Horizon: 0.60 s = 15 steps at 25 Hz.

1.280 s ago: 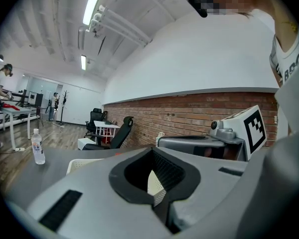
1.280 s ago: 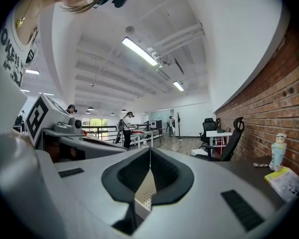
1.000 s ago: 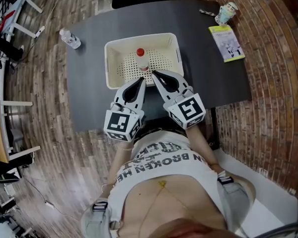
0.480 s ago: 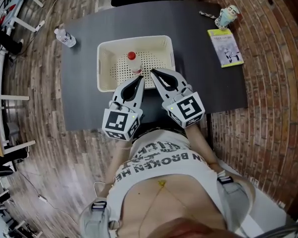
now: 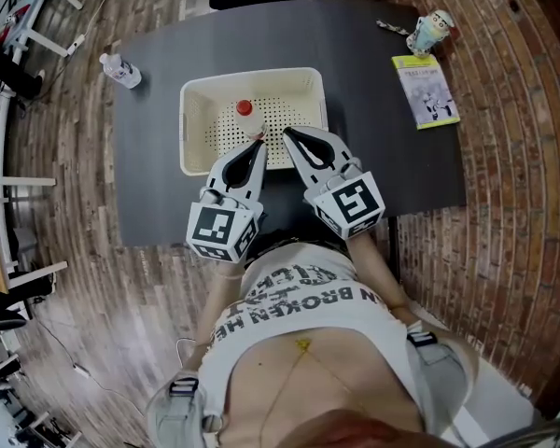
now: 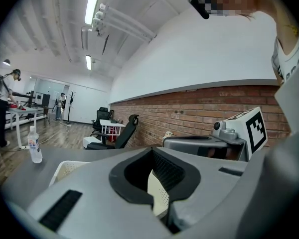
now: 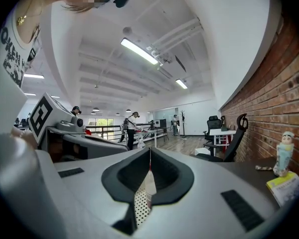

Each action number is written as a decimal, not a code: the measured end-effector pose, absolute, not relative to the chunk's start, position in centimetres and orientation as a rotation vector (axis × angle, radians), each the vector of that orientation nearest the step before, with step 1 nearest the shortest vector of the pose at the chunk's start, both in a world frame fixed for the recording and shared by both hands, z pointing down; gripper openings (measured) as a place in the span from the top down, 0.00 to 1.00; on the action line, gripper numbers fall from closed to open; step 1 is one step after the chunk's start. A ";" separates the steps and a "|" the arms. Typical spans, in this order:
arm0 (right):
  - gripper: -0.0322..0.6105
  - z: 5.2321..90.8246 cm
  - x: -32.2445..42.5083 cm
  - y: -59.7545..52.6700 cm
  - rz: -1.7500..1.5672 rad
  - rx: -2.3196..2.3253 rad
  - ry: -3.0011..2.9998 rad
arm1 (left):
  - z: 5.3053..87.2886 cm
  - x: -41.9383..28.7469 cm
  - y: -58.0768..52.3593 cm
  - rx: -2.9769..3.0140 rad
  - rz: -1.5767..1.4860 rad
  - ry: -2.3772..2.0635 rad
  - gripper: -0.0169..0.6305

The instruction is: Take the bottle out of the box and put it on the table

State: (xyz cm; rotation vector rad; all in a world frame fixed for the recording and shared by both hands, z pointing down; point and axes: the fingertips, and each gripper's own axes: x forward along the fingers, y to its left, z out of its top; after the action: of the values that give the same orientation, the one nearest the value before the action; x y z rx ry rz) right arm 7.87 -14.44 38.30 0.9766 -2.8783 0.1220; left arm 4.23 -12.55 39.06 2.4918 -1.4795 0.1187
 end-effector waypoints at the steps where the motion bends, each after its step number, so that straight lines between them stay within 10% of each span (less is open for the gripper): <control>1: 0.94 38.3 7.7 -14.6 0.124 0.986 -2.875 | 39.1 4.1 -12.7 2.495 0.119 -1.471 0.96; 15: 0.94 38.7 4.8 -15.3 0.142 1.086 -2.826 | 39.3 1.5 -13.7 2.550 0.140 -1.365 0.96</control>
State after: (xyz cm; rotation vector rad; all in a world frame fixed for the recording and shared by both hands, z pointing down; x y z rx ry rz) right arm 4.80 -15.33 38.70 1.0859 -2.8263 0.1416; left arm 1.48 -13.69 39.30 2.5496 -1.3652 0.1401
